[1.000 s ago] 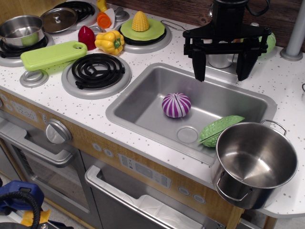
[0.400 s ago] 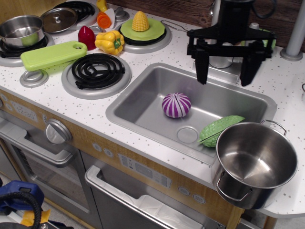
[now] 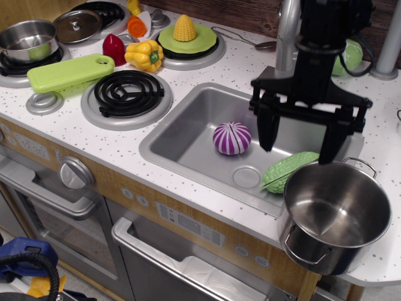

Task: Put pot in sink

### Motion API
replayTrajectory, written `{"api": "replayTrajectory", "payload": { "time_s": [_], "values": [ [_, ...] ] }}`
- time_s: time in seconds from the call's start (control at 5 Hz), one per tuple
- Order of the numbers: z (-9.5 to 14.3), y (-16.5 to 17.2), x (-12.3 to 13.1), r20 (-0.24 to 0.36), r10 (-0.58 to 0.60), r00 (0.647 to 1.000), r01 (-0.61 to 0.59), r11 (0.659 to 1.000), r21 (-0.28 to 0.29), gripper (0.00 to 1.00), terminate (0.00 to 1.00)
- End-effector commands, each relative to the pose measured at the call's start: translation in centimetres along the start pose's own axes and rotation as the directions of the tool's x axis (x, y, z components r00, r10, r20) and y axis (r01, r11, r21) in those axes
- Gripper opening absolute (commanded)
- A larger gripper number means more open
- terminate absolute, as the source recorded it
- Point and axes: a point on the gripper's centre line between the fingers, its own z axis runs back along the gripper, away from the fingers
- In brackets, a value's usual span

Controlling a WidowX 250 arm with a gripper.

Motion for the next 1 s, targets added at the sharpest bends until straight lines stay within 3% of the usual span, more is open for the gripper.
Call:
{"api": "replayTrajectory", "payload": {
  "time_s": [0.0, 0.4, 0.6, 0.8],
  "values": [
    [0.4, 0.3, -0.6, 0.102, -0.063, 0.993, 0.069, 0.996, -0.055, 1.00, 0.00],
    [-2.4, 0.2, -0.6, 0.207, -0.065, 0.976, 0.083, 0.993, -0.081, 1.00, 0.00],
    [-2.7, 0.1, -0.4, 0.227, -0.061, 0.972, 0.080, 0.994, -0.077, 0.00, 0.00],
    [-3.0, 0.0, -0.2, 0.236, -0.055, 0.970, 0.079, 0.993, -0.091, 0.00, 0.00]
  ]
}}
